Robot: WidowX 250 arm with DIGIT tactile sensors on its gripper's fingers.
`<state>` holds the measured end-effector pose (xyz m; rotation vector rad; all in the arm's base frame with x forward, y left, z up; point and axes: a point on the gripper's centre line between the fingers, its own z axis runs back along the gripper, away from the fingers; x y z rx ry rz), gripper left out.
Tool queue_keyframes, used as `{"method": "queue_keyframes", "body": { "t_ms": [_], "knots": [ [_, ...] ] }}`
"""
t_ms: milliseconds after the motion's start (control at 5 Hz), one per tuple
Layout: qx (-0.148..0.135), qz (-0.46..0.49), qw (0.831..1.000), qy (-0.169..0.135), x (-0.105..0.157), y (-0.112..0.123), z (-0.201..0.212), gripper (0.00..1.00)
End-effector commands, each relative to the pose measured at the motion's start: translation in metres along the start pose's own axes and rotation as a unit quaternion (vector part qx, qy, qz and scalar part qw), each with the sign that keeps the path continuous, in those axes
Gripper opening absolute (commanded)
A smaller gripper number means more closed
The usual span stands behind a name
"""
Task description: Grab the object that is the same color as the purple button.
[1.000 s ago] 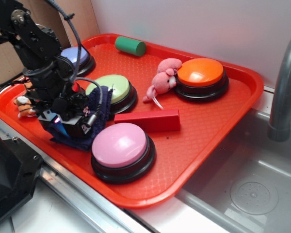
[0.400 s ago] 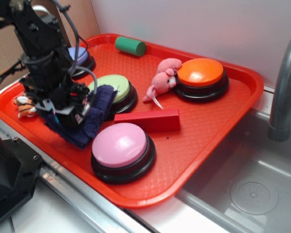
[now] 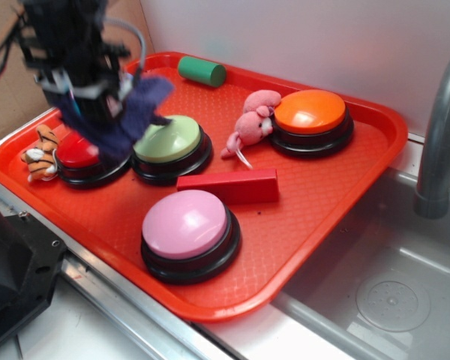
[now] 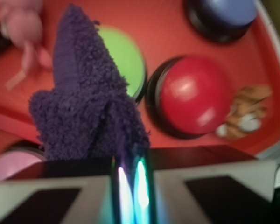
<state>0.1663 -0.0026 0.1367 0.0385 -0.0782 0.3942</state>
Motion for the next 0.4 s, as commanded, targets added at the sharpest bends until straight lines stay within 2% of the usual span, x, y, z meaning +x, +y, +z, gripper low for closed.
{"method": "queue_keyframes", "body": {
  "t_ms": [0, 200],
  "knots": [
    [-0.020, -0.001, 0.999, -0.043, 0.0175, 0.0121, 0.0575, 0.00],
    [-0.014, 0.015, 0.999, -0.029, 0.0186, 0.0166, 0.0521, 0.00]
  ]
}}
